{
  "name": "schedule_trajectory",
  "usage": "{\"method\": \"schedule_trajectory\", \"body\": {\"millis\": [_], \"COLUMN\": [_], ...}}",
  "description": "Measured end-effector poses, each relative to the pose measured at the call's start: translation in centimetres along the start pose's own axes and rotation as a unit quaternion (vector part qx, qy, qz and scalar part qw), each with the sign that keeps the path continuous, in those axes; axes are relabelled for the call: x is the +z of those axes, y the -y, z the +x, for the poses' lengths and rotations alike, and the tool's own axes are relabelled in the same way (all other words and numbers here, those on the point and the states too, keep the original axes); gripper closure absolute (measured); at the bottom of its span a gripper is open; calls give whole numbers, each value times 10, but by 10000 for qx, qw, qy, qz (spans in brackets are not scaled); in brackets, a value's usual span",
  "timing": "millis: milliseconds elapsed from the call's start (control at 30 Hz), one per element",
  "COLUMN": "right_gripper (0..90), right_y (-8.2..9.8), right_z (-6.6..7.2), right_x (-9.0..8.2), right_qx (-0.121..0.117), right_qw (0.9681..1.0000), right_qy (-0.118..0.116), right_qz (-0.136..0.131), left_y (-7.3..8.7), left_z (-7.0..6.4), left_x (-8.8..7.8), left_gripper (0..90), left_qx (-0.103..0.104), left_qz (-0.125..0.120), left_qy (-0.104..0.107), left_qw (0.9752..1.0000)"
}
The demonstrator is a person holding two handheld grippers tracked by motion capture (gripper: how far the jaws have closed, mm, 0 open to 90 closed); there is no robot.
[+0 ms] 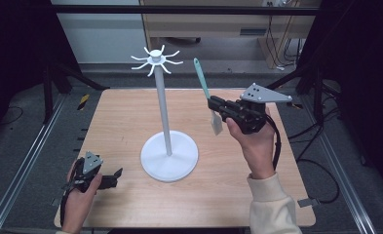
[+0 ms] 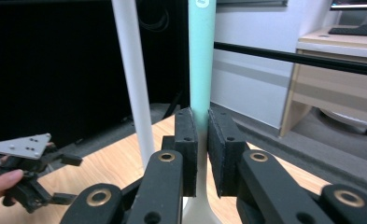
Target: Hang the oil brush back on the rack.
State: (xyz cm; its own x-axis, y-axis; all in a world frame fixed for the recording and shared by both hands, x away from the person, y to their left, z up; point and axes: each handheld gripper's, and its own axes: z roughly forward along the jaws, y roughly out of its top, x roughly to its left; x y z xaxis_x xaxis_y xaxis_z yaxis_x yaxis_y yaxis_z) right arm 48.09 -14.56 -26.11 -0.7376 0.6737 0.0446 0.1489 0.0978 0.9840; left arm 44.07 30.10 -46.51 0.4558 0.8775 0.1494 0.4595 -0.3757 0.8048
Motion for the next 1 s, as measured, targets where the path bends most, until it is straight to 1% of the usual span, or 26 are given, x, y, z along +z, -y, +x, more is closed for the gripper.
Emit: {"method": "schedule_trajectory", "body": {"millis": [133,333,567,633,867,1000], "right_gripper": [826,825,825,825,825,825], "right_y": [-3,-5,-7,-8,-10,-12], "right_z": [3,6,8,9,9,11], "right_x": [0,1,1,1,3,4], "right_qx": [-25,-60,-81,-94,-79,-119], "right_qw": [9999,9996,9994,9992,9991,9989], "right_qy": [-145,-237,-311,-338,-404,-441], "right_qz": [-48,-104,-107,-165,-109,-102], "left_y": [0,0,0,0,0,0], "left_z": [-1,0,-1,-1,-2,-1], "left_x": [0,0,0,0,1,0], "left_gripper": [34,34,34,34,34,35], "left_qx": [21,14,16,24,35,42], "left_qz": [13,8,13,27,25,31], "left_qy": [-2,-5,-5,7,25,23], "left_qw": [10000,10000,10000,10000,10000,10000]}}
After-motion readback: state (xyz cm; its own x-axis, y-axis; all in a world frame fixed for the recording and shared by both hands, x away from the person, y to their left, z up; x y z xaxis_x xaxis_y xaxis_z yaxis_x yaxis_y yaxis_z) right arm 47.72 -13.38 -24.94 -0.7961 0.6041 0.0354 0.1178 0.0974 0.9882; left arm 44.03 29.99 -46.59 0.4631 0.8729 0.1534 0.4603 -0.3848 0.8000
